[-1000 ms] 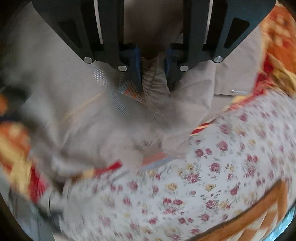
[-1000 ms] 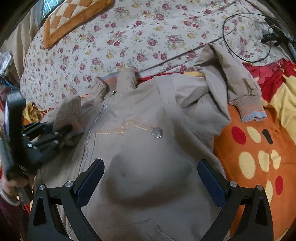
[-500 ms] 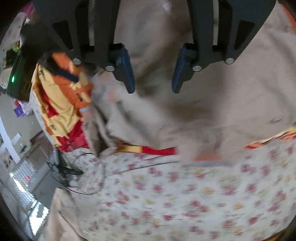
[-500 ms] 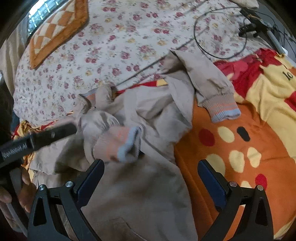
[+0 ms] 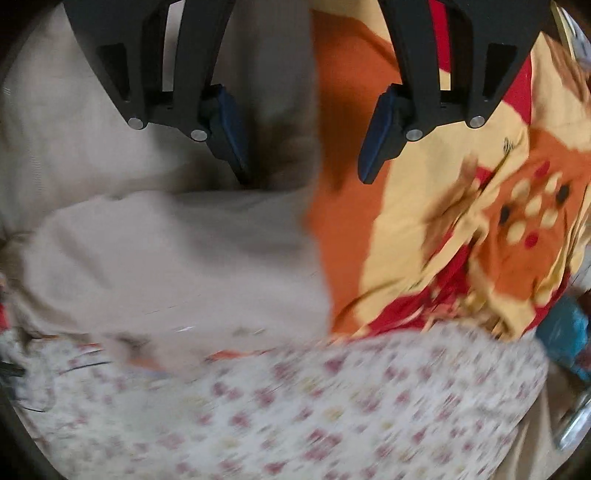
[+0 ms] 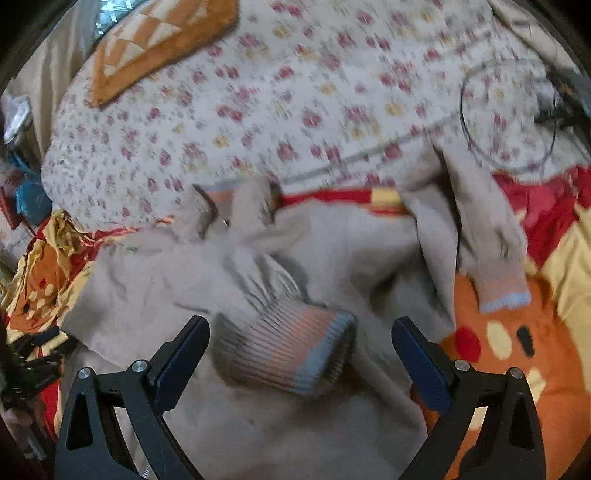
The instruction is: Fold large clothes
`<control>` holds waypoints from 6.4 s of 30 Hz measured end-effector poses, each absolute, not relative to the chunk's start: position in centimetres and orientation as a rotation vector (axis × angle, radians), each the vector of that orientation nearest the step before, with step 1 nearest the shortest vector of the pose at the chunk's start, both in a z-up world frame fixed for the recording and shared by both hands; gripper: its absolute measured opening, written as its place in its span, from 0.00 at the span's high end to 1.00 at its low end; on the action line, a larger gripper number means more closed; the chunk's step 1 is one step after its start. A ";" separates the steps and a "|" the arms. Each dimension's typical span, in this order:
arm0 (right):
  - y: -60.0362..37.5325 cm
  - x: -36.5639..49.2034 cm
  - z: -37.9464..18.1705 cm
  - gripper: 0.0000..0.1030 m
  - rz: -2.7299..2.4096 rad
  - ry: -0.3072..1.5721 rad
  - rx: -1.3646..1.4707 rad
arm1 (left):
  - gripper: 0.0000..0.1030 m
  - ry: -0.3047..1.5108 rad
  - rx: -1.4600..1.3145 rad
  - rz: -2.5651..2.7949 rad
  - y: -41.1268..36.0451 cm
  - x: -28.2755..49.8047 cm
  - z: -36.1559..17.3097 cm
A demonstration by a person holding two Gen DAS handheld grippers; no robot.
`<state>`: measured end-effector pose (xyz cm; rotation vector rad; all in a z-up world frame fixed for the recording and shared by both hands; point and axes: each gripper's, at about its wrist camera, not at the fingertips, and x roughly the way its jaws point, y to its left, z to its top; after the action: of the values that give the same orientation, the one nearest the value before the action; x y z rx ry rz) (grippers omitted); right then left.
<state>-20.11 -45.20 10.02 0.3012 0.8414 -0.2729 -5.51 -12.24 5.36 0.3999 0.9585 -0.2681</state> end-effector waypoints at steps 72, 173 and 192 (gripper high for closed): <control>-63.4 -23.3 4.2 0.84 -0.625 0.867 0.373 | 0.29 0.921 0.248 -0.200 -14.2 -4.8 7.3; -49.4 -18.5 9.5 0.57 -0.093 0.863 0.328 | 0.38 0.915 0.088 -0.244 -17.7 -0.2 11.1; -47.2 -20.0 5.7 0.49 -0.156 0.986 0.120 | 0.25 0.979 0.261 -0.144 -20.5 1.4 4.3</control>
<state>-19.97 -47.24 5.71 0.1199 0.9857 -0.1560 1.37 -20.49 4.35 0.2614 0.9795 -0.1442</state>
